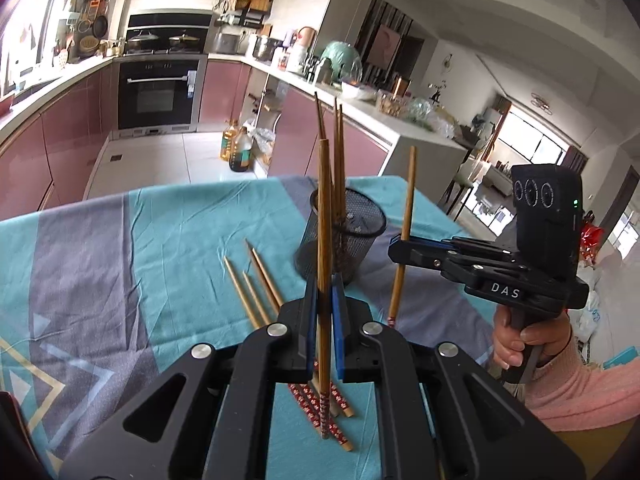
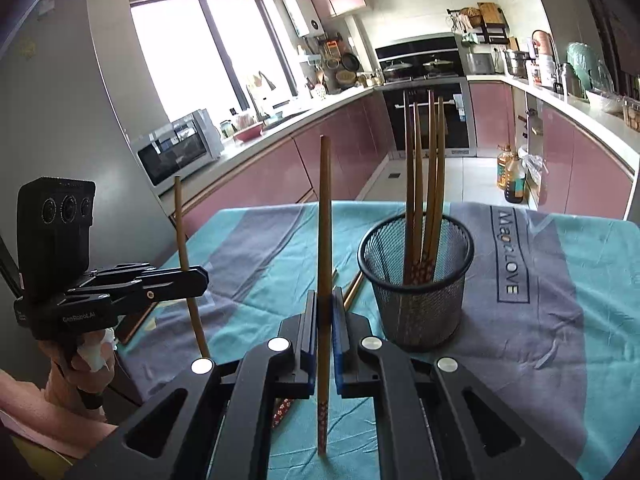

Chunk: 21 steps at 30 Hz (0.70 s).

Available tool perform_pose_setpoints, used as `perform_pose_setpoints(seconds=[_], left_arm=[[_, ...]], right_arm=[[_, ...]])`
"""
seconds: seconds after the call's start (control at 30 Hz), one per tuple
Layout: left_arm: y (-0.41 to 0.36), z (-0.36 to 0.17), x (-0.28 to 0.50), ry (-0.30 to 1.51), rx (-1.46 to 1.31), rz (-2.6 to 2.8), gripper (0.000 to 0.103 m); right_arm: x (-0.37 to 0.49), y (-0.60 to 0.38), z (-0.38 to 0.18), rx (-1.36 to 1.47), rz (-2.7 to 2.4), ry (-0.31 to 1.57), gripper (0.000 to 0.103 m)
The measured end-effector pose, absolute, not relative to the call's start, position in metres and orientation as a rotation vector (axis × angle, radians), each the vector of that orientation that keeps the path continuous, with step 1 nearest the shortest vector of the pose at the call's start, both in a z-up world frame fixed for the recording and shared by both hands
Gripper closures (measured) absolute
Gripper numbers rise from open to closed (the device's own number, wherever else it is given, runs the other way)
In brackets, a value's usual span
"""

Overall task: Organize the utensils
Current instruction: 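Lift the held chopsticks with both grippers and carry them above the mesh cup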

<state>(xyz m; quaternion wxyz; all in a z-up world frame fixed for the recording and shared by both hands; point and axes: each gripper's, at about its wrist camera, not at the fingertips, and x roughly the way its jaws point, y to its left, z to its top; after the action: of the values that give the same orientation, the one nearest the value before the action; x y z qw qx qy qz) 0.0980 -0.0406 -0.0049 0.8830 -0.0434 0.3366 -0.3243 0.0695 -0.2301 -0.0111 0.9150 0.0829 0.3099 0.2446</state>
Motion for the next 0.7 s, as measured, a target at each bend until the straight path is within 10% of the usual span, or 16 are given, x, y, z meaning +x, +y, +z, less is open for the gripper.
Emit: perform_pose_setpoints(seconds=[0.7], left_arm=[[-0.06, 0.06, 0.127, 0.546, -0.127, -0.715, 0.096]], right_arm=[[0.08, -0.251, 0.056, 0.127, 0.465, 0.471, 0.097]])
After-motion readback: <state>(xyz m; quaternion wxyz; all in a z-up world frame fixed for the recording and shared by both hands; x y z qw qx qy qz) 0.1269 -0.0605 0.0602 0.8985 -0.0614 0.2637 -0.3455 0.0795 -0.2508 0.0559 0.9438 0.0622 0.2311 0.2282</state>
